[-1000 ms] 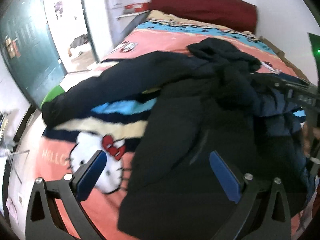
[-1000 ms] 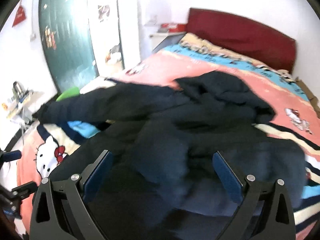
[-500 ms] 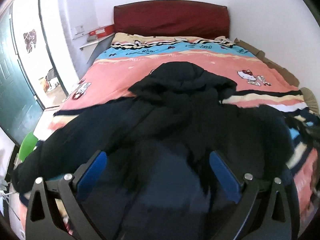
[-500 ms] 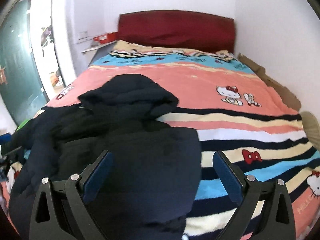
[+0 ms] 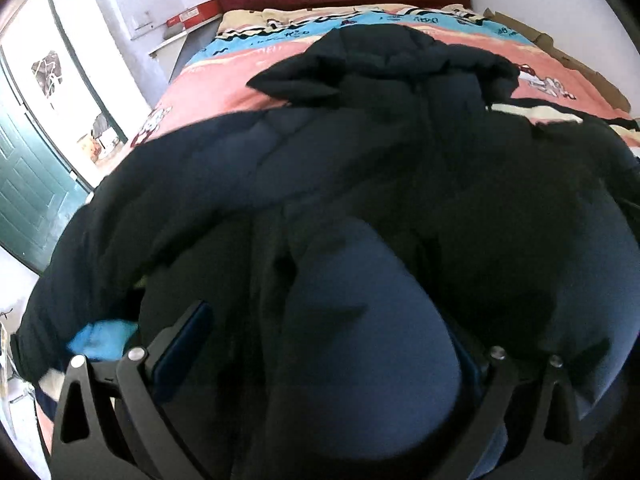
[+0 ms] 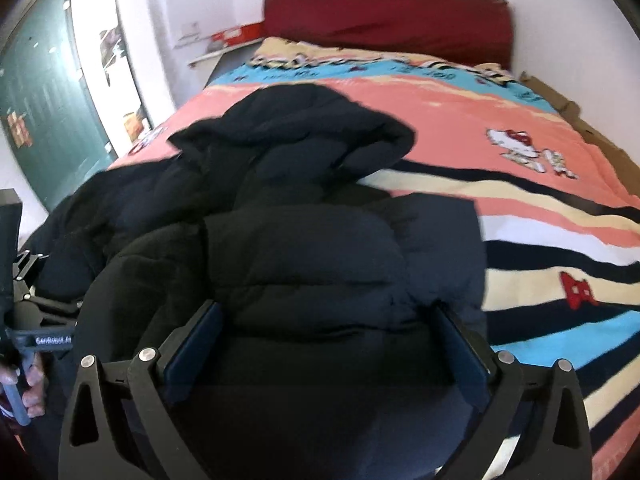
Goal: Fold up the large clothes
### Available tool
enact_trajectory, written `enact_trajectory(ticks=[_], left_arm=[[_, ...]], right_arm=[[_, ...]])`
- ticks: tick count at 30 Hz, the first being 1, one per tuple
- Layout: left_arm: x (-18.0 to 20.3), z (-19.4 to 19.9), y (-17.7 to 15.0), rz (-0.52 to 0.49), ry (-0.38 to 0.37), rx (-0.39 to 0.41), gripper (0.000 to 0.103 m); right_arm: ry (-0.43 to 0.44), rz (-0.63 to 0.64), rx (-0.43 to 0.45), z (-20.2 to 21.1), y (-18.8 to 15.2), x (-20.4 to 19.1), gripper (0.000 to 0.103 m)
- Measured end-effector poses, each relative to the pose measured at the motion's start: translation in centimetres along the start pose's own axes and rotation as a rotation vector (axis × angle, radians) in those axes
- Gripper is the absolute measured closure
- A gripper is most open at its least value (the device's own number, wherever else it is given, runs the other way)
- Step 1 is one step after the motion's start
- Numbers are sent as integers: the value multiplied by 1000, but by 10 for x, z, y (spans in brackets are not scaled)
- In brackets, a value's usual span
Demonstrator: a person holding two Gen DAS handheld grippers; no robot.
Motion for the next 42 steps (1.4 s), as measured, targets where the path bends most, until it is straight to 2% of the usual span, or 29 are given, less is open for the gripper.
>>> enact_trajectory(ticks=[4,7,9,11,13,17,21,26,30,33,34,37,42], left_arm=[[-10,1,-22,28,0,-13,0],[-11,3,-23,48,0,-21,0],[-11,15,-23,47,4,3,0],[-11,26,-26,41,11,27,0],[-12,25,-32,44,18,10,0],[-16,35,-33,48,11,6,0],[-28,74,-34,54,-7,71,0],[-56,129,-40,87,-35,160,0],[-76,153,-56,100,-72,183,0],[-97,165,-77,139,-178,176,0],[-101,166,-83,148,-190,173,0],[-130,170,-102,178,-184,165,0],[-194,181,-121,280,-178,201,0]], right_arm=[[14,36,-18,-8,-12,-14,1],[9,-9,-44,-16,-22,-8,1],[-20,-10,-58,-8,-22,-7,1],[-36,-10,-17,13,-21,-12,1],[-22,-25,22,27,-23,-19,1],[-60,-20,-42,25,-41,-28,1],[-79,-35,-13,52,-42,-36,1],[-117,-25,63,94,-46,-63,1],[-115,-15,105,116,-53,-85,1],[-120,-11,116,128,-60,-94,1],[-121,-14,119,132,-62,-96,1],[-151,-9,115,142,-67,-95,1],[-212,-37,145,173,-70,-87,1]])
Point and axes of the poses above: each gripper's, at about its wrist camera, not at the fingertips, and z roughly against the way its jaws point, x to its right, y to its top, the point moved 6 cm from there along -z, roughly the way its jaws point, and after that the axes turned 10 degrees about z, right-handed, at the moved point
